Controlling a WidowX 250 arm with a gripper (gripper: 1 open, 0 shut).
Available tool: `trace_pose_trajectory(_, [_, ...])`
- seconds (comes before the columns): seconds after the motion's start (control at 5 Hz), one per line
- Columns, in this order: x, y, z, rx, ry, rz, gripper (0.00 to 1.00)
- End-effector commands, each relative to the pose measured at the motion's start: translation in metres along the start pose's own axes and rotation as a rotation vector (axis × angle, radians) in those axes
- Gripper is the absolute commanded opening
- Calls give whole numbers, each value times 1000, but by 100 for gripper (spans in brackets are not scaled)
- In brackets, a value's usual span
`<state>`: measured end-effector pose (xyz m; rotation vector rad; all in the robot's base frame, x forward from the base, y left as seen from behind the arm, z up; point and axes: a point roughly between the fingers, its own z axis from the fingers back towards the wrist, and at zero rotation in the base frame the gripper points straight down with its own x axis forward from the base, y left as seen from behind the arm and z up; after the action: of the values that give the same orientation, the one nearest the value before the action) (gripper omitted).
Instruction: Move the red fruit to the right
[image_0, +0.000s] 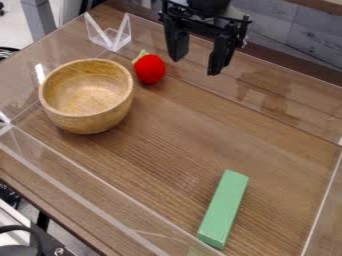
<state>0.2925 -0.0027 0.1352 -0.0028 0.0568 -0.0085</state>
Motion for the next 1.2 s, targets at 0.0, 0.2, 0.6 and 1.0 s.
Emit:
trace_pose_trajectory(0.0, [3,9,-4,0,4,28,100])
trace_pose_trajectory(0.2, [10,28,-5,-1,-11,81,100])
trace_pose_trajectory(0.6, [21,74,-7,-14,-65,149,100])
trace_pose_trajectory(1.0, [33,93,-20,-38,-91,190,100])
